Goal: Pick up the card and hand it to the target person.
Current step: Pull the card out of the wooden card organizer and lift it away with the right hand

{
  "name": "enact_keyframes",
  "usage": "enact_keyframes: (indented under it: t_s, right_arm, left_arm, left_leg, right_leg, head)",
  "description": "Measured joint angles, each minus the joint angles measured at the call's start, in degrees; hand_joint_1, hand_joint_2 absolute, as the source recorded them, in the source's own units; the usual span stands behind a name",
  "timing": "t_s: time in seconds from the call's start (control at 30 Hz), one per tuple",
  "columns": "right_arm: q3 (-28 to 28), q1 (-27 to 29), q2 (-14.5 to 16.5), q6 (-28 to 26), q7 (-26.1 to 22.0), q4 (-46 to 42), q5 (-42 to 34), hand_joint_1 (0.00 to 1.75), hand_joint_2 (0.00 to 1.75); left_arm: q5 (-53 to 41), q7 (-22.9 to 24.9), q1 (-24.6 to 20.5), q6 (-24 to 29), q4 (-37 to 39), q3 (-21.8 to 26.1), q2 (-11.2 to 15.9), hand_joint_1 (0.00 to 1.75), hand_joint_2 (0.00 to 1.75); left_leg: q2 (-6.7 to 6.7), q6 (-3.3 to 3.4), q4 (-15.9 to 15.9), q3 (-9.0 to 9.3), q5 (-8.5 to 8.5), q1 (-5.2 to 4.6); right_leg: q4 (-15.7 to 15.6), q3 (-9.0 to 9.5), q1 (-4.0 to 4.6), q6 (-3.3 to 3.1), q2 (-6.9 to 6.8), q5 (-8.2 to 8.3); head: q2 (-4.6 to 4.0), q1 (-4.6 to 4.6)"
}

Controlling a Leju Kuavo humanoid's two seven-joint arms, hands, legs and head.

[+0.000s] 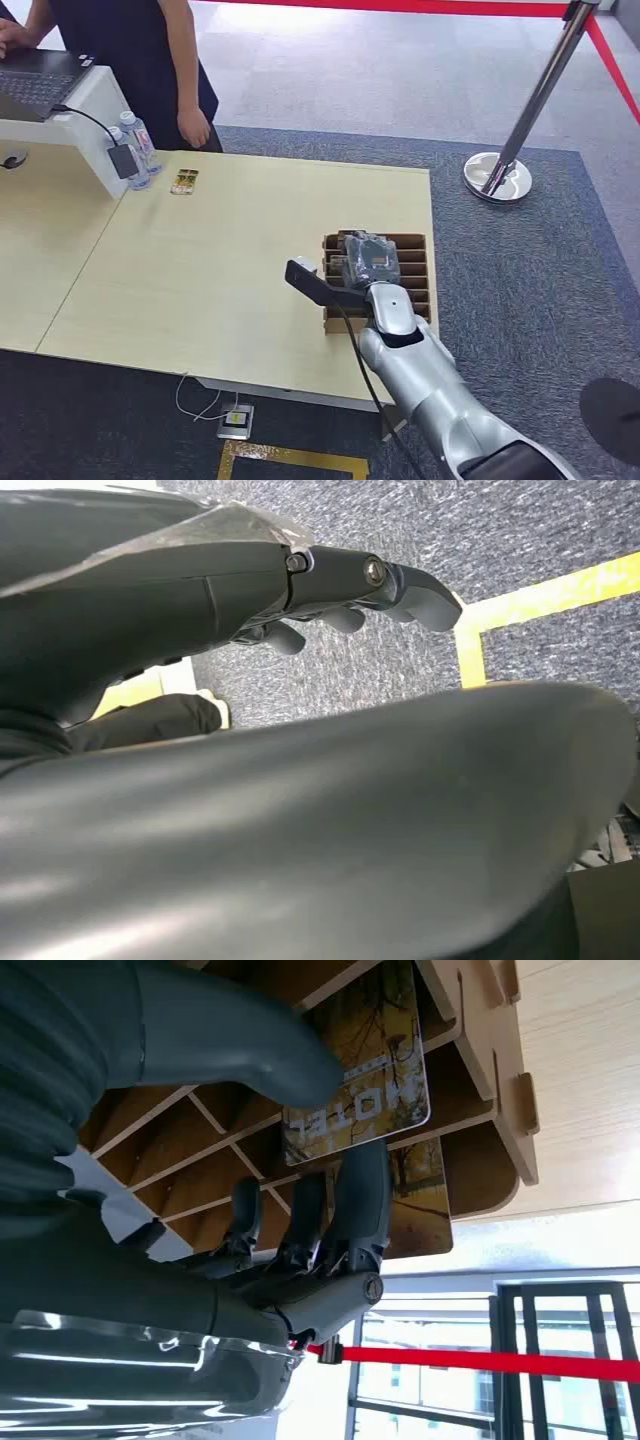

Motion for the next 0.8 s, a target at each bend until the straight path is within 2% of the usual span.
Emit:
enact_keyframes:
  t_s: [0.8]
  right_arm:
    - [0.0,-0.1,0.3,-2.5,-1.9,-0.2,0.2,1.75,1.75]
  left_arm:
    - [0.5,0.0,0.1,0.0,0.0,0.0,0.3,0.0,0.0]
  left_leg:
    - [0.0,-0.01,0.0,-0.01,0.01,0.0]
  right_leg:
    - [0.0,-0.01,0.0,-0.01,0.0,0.0]
  head:
    - [0.0,0.0]
